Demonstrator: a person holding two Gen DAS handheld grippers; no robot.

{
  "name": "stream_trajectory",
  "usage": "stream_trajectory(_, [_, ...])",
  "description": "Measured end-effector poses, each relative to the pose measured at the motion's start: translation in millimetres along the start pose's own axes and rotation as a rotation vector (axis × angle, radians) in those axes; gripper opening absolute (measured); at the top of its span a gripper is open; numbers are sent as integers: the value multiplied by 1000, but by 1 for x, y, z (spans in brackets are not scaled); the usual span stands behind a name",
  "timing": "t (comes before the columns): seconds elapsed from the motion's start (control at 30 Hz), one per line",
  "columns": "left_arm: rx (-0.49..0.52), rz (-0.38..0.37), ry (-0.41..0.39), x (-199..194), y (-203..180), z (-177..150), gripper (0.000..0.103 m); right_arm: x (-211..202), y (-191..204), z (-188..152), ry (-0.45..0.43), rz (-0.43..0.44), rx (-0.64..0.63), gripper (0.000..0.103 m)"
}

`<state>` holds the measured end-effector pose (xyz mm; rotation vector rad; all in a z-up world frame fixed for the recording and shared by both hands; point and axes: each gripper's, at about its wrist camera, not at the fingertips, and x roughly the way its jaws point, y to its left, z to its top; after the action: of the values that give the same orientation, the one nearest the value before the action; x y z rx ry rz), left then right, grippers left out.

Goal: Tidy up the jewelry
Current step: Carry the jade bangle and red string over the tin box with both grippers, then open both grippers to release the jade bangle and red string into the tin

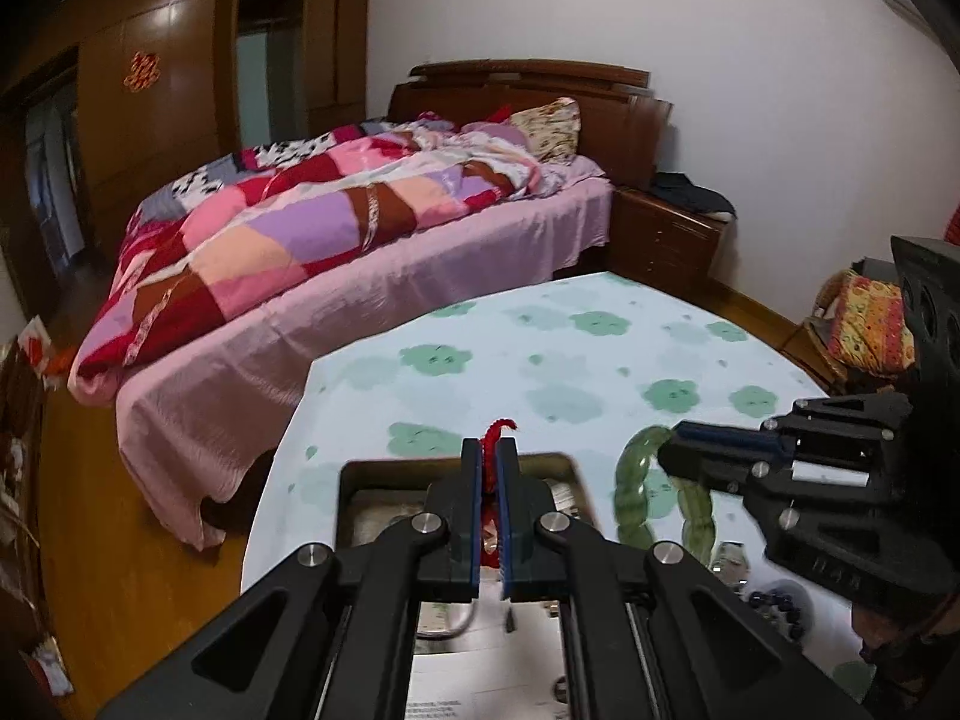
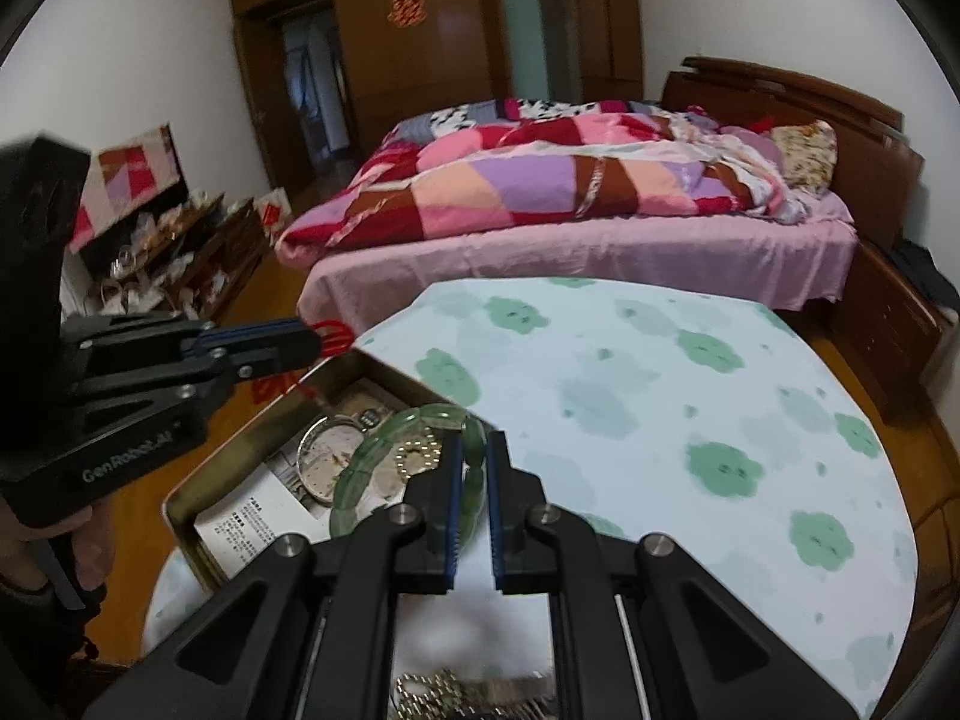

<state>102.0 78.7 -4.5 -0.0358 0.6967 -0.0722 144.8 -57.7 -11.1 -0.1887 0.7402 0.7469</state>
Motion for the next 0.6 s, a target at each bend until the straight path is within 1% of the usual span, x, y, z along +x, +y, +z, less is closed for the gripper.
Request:
stream_trajectory(0.2, [-52,13,37,21,25,-12,3,36,17,1,65,-20,-49,10])
stream_trajectory(0.4, [-61,6,52,32,31,-20,4,56,21,-4,119,-33,-67,11])
stream_trajectory(0.5, [-48,34,76,37,28,-21,6,57,18,-5,118,-29,-66,19])
stream_trajectory(0.53, [-42,48,82,38,27,-21,9,55,17,-5,111,-35,-62,36])
stream_trajectory(0.57, [-36,56,83,37,25,-21,12,53,15,-5,106,-38,-58,44])
stream_trajectory(0.6, [-36,60,78,36,25,-21,26,51,13,-5,98,-35,-53,49])
